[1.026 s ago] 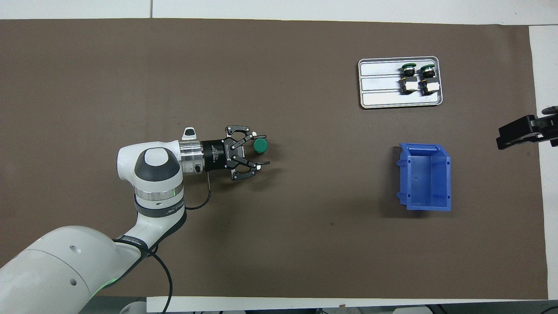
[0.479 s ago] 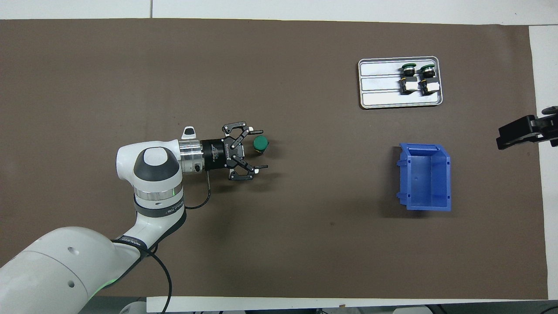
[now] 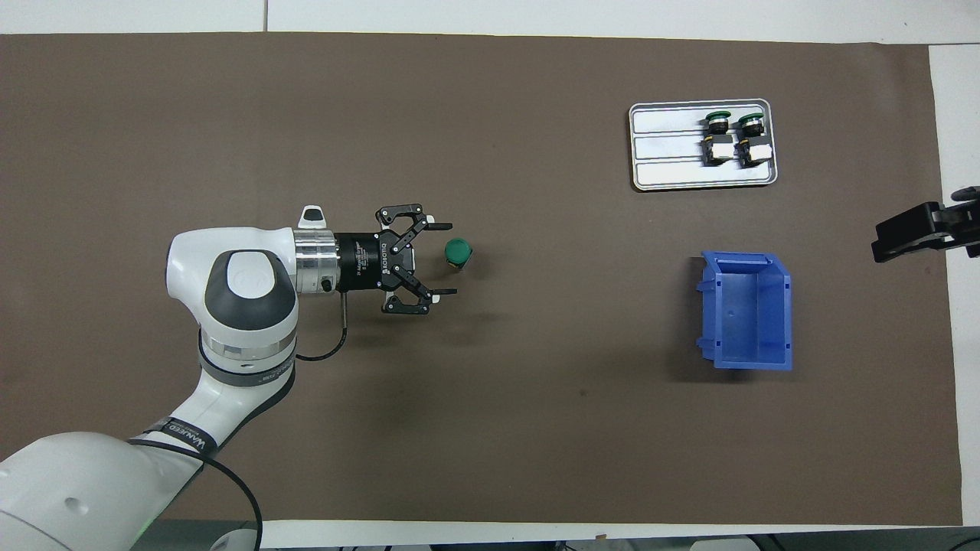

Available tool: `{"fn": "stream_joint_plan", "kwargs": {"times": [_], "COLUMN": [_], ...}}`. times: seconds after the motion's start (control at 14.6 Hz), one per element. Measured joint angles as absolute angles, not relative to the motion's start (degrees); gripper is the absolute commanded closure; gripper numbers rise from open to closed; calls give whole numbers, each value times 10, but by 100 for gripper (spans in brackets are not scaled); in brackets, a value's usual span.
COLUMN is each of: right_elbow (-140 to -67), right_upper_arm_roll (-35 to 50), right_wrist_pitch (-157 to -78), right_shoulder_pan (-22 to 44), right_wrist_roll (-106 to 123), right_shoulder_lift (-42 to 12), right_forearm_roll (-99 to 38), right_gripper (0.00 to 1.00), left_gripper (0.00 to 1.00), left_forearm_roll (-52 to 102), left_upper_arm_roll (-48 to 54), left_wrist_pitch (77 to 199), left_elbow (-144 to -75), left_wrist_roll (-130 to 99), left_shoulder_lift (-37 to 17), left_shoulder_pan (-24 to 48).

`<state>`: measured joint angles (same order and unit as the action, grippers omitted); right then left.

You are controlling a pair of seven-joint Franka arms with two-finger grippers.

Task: Place and press button with both arms
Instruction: 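Open the left gripper and draw it back from the button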

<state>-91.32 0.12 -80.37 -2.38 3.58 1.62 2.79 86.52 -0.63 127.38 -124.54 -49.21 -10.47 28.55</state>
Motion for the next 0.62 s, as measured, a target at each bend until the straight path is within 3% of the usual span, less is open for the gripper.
{"fn": "stream_joint_plan", "kwargs": {"times": [0.62], "right_elbow": [-913], "right_upper_arm_roll": [1], "right_wrist_pitch": [-804], "right_shoulder_pan": [-24], "right_wrist_roll": [36], "right_shoulder_lift": [16], "right_forearm_roll": [28], "right_gripper": [1], "left_gripper": [0], "left_forearm_roll": [616], "left_upper_arm_roll": [-7], "left_wrist_pitch": [1262], "left_elbow": [-1238], "left_wrist_roll": [-588], "left_shoulder_lift": [-33], "left_shoulder_pan": [227]}}
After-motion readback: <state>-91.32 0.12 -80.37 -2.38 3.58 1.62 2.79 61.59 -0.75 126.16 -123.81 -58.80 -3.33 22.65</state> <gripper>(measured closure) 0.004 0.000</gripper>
